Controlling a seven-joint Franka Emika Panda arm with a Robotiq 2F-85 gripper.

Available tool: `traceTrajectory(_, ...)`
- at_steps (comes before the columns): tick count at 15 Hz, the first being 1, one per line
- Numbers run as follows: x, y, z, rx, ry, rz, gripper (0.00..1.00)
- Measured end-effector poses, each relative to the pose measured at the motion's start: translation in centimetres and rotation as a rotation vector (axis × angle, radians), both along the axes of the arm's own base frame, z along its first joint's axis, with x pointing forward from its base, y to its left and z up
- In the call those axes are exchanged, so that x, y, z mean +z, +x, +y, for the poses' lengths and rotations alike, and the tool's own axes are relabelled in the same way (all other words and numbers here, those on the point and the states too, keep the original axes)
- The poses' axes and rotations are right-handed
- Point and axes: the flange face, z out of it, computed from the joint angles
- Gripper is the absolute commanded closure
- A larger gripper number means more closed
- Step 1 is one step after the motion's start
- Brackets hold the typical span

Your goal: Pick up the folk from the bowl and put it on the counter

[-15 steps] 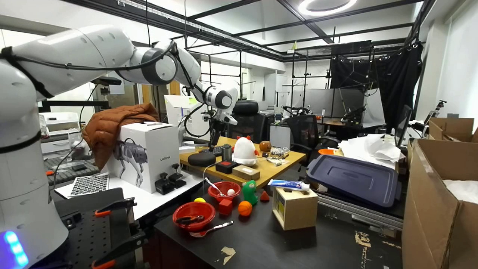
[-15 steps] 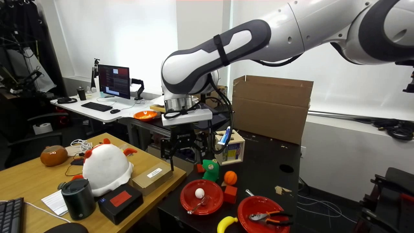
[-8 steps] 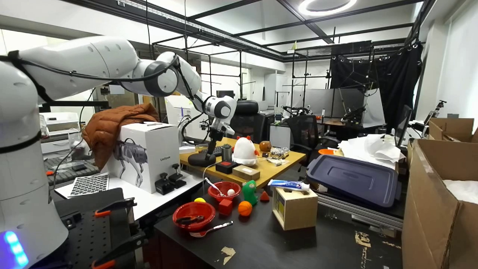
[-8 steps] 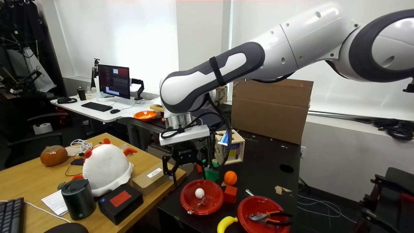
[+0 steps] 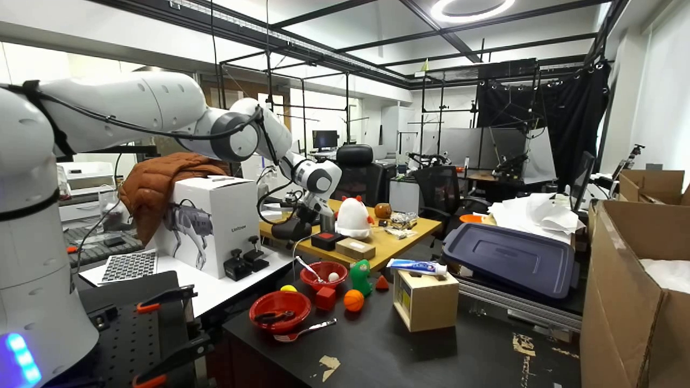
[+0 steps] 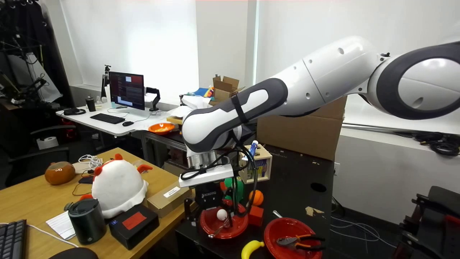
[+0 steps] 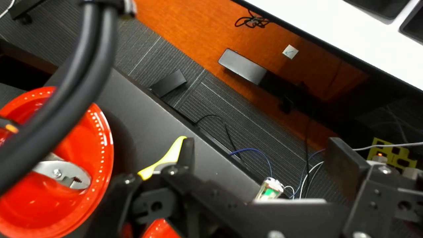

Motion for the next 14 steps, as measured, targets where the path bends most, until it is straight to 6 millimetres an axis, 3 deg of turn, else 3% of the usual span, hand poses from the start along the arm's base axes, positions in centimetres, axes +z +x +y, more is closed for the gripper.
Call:
traceTrajectory(7, -1.0, 0.6, -1.0, -0.087, 0.002, 0.017, 0.00)
traceTrajectory(14, -3.7, 0.9, -2.0, -0.132, 0.004, -0.022, 0.00)
